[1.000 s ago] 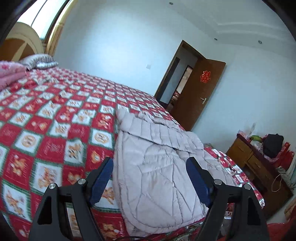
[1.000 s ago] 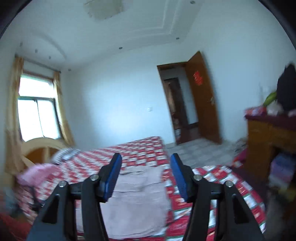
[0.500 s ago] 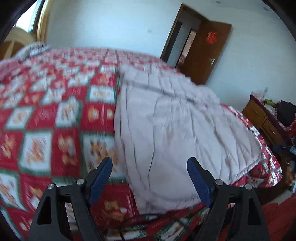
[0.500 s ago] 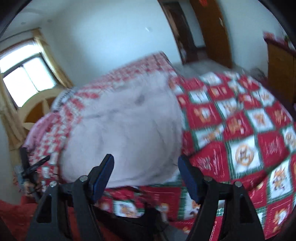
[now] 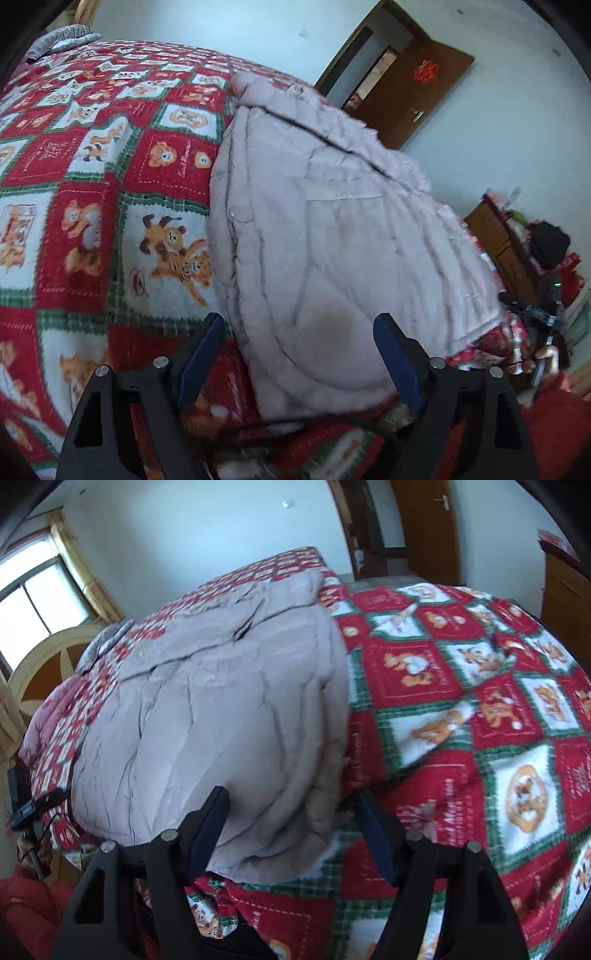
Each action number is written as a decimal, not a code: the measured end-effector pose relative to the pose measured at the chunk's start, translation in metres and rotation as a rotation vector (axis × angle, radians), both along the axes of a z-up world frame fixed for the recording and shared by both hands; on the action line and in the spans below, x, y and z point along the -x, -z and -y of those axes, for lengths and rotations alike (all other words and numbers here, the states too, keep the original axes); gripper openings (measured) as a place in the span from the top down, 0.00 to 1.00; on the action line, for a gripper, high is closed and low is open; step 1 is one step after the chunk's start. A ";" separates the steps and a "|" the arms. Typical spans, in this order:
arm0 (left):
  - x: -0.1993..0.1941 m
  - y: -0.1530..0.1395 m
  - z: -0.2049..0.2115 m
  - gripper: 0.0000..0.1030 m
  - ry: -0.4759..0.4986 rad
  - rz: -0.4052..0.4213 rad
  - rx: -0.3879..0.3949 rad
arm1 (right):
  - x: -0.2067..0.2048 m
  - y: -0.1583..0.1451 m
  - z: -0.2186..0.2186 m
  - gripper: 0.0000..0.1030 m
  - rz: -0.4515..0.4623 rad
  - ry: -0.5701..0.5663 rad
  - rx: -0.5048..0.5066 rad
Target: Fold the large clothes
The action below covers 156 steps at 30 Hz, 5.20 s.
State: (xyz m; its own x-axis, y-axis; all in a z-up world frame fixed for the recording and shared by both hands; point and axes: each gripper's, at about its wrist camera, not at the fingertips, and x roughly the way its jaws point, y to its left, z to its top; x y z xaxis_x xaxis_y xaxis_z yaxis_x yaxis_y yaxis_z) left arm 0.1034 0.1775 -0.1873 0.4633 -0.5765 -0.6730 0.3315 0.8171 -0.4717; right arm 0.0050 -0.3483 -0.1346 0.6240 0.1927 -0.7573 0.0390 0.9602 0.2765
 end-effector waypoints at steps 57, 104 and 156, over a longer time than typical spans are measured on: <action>-0.186 -0.165 0.019 0.87 -0.215 0.139 0.264 | -0.196 -0.157 0.040 0.88 0.408 0.081 -0.386; -0.286 -0.057 0.198 0.05 -0.222 0.198 -0.285 | -0.357 0.003 -0.125 0.81 0.221 -0.075 0.049; -0.258 -0.061 0.192 0.01 -0.275 0.158 -0.352 | -0.281 -0.048 -0.096 0.91 0.294 0.109 0.104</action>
